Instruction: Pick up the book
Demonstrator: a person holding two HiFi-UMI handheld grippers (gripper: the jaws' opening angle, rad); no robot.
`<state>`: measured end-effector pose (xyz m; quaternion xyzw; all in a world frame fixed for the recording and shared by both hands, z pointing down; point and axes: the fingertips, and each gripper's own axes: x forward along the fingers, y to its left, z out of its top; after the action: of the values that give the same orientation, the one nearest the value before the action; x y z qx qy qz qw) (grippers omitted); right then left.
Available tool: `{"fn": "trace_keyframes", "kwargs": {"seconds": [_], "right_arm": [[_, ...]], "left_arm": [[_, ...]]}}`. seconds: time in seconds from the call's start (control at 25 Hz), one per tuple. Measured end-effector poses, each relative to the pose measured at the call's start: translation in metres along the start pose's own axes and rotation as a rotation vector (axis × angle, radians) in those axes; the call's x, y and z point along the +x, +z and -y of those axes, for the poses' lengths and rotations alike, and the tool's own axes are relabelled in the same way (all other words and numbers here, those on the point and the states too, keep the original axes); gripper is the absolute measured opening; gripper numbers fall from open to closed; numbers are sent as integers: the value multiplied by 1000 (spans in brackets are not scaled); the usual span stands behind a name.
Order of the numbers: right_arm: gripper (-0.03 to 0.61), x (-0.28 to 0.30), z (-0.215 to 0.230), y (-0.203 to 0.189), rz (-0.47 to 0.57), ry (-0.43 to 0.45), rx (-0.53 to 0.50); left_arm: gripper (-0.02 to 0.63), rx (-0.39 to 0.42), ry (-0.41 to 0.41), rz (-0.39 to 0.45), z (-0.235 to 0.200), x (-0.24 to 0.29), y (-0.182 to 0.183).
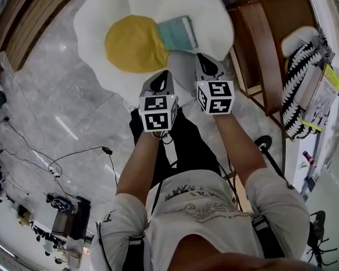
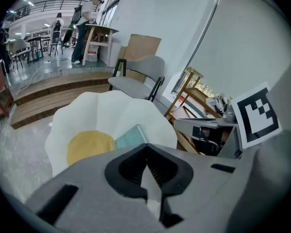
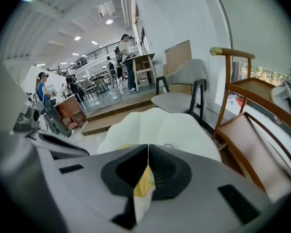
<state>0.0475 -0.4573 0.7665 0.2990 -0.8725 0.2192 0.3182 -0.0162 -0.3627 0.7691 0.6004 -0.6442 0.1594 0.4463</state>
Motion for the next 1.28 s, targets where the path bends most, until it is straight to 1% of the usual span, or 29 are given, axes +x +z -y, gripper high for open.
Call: {"fn": "trace_keyframes", "kwargs": {"seconds": [0.16,0.36,0.4,0.44,0.48,0.64,0.72,0.84,0.92,1.0,1.16,1.28], "right_arm": [[29,26,5,-17,-18,11,3],[31,63,12,-33,-76,95,46],[50,69,15,-36,-90,107,43],[110,76,19,-41,-107,116,35],[139,83,23,-46,-127,123,25],[155,121,39,-59,-190,124,-6],[179,139,42,-60,-210,134,-17],[237,165,45,-62,-237,155,-28],[261,183,46,-71,-260,150,-41],[268,200,49,-82,-291,129,-56],[275,223,65,-99,-333,57,-107],[279,233,69,-110,-363,45,-100]], "left_arm": [[20,-2,0,-16,-13,19,-19],[20,-12,2,-18,-29,35,-34],[20,-15,3,-21,-31,37,-37],[20,-19,3,-25,-33,39,-41],[20,-23,2,-28,-34,41,-44],[20,-31,2,-29,-45,49,-51],[20,-36,9,-27,-50,50,-53],[20,-64,20,-26,-59,53,-60],[20,-84,27,-36,-66,56,-72],[20,-95,30,-49,-73,58,-83],[20,-83,23,-65,-76,60,-93],[20,-82,28,-76,-82,56,-99]]}}
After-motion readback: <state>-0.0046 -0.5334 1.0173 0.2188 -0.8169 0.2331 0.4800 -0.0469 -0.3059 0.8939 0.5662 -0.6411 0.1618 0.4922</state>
